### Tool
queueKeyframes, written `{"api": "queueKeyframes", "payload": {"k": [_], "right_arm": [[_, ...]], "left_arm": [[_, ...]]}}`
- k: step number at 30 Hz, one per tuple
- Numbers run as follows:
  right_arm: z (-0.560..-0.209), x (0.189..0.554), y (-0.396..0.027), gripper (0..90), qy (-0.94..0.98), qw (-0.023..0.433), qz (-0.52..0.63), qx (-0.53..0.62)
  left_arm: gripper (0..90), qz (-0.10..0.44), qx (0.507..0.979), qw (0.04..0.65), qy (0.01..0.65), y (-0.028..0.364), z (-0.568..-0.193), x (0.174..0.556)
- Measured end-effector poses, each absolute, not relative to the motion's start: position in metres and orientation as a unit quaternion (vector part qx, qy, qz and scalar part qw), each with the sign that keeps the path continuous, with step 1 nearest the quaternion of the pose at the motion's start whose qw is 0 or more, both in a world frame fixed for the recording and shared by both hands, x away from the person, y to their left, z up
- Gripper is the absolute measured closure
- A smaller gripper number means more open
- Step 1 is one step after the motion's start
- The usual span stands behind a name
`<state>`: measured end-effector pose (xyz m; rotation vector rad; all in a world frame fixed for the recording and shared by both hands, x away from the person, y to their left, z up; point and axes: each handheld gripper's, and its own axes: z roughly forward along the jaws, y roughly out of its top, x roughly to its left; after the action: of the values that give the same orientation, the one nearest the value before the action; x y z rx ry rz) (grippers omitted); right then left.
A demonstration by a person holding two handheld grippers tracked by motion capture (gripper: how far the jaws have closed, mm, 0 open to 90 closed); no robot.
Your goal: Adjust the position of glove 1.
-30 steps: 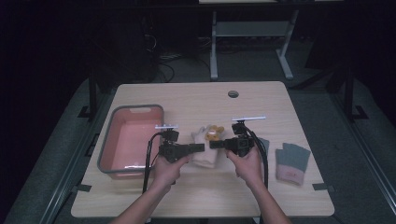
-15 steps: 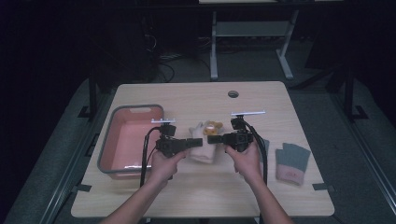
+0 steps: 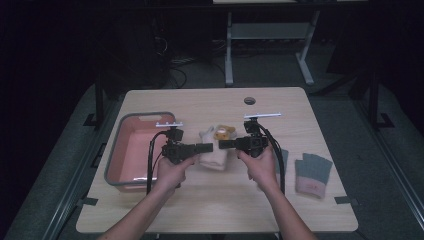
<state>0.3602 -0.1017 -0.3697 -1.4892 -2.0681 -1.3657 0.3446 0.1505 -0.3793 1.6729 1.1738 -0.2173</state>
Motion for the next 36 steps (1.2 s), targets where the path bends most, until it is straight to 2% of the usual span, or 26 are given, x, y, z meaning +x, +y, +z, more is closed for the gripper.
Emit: {"api": "queueKeyframes", "payload": {"k": [36], "right_arm": [[-0.340, 0.373, -0.072, 83.7, -0.721, 0.128, -0.481, -0.482]], "left_arm": [[71.2, -0.077, 0.692, 0.533, 0.481, 0.185, -0.350, 0.350]]}}
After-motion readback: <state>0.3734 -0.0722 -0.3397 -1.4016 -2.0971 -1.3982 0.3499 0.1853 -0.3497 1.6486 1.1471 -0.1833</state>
